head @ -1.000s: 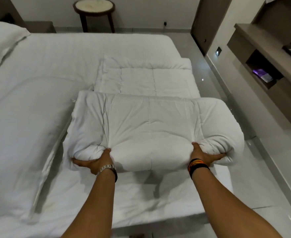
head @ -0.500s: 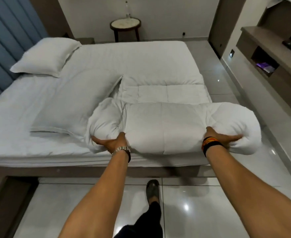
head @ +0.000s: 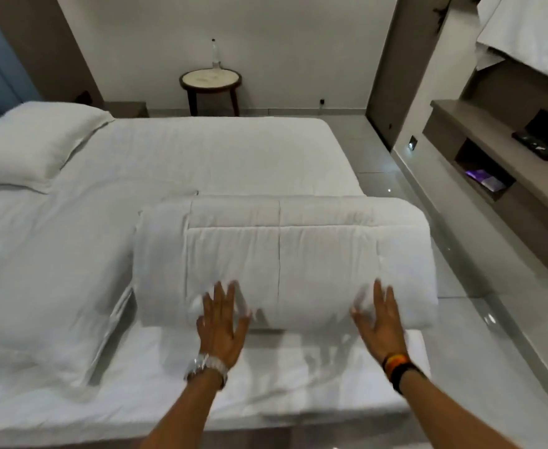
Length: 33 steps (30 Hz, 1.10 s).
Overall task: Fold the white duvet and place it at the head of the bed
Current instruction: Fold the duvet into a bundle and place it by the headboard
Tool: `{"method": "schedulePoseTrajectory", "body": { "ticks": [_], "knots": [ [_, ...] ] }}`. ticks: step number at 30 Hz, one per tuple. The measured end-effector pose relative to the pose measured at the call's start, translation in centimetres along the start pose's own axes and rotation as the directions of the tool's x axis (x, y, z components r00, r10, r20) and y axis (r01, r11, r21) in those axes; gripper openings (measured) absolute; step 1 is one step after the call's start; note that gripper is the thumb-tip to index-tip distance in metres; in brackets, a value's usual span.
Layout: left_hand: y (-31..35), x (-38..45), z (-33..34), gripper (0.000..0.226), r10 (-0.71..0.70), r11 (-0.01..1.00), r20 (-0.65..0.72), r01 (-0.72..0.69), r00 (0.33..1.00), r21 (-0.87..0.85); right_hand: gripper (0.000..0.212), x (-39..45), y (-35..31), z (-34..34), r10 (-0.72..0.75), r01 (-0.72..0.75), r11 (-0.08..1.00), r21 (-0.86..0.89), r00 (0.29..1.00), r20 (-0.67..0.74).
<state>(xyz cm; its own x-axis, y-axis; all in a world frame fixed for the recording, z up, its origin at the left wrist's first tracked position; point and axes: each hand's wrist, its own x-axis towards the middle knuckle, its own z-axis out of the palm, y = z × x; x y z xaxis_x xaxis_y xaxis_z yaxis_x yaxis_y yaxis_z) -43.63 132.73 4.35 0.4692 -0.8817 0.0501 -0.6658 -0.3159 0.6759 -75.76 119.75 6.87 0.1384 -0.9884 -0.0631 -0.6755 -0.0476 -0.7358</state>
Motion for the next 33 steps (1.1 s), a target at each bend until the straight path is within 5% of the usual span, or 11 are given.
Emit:
{"method": "schedulePoseTrajectory", "body": {
  "ticks": [4,10,17,20,27,33],
  "knots": [
    [-2.0,8.4,4.7,0.073,0.005,0.941,-0.036,0.008,0.999,0.339,0.078,7.8,1.8,4.7,0.029,-0.009,0.944,-0.329,0.998,0.058],
    [1.1,24.9,6.0,0.071,0.107,0.892,-0.158,-0.024,0.982,0.451,0.081,23.5,-2.3,6.4,-0.017,0.0,0.842,-0.54,1.0,-0.026],
    [2.5,41.1,1.8,0.104,-0.148,0.794,-0.098,0.177,0.984,0.581,0.093,39.3,-11.1,7.0,-0.145,0.235,0.759,-0.607,0.97,0.195],
    [0.3,42.0,4.1,0.103,-0.165,0.81,-0.087,0.186,0.982,0.556,0.099,41.8,-10.3,10.1,-0.157,0.302,0.741,-0.6,0.946,0.283],
    [-6.2,41.6,12.1,0.094,-0.064,0.84,-0.153,0.136,0.986,0.525,0.102,43.2,-2.3,18.2,-0.17,0.295,0.706,-0.644,0.953,0.251],
    [-5.4,41.0,10.9,0.093,-0.099,0.821,-0.107,0.142,0.989,0.553,0.102,43.1,-4.1,17.1,-0.099,0.287,0.698,-0.656,0.946,0.309]
  ]
}}
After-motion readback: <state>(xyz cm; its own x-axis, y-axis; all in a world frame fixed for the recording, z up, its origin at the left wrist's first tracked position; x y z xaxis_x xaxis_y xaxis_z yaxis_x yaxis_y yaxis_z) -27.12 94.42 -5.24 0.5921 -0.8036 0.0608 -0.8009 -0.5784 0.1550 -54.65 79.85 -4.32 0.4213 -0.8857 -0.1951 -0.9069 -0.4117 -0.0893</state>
